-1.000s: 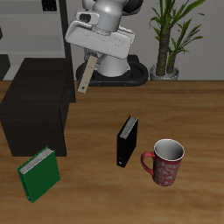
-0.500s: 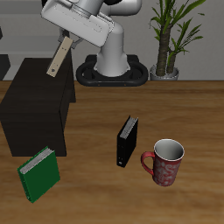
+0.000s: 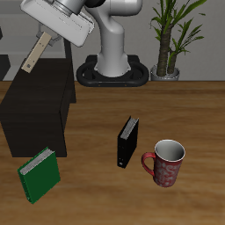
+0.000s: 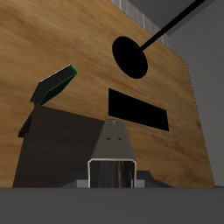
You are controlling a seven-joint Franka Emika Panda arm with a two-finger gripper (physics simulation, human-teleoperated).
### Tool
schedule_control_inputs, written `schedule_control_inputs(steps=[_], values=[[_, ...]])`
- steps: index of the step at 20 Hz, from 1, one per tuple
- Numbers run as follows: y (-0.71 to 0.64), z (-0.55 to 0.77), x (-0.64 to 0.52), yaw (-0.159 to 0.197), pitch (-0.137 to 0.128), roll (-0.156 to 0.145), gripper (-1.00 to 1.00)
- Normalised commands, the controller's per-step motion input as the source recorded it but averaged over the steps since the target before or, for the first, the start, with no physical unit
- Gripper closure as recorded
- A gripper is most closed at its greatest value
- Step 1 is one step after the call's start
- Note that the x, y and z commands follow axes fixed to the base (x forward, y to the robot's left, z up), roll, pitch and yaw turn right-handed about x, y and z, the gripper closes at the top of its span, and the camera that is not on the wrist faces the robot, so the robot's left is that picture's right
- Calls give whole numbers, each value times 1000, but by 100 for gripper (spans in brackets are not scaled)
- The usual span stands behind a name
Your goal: Place the yellow book flat on top of the shelf
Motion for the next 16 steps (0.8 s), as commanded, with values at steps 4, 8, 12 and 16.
schedule_control_inputs(steps=[4, 8, 12, 16], values=[[-376, -217, 231, 48, 9, -107, 100], [-146, -303, 167, 50, 22, -34, 100], [-241, -476, 204, 44, 60, -41, 100], [-173, -541, 153, 28, 88, -3, 100]])
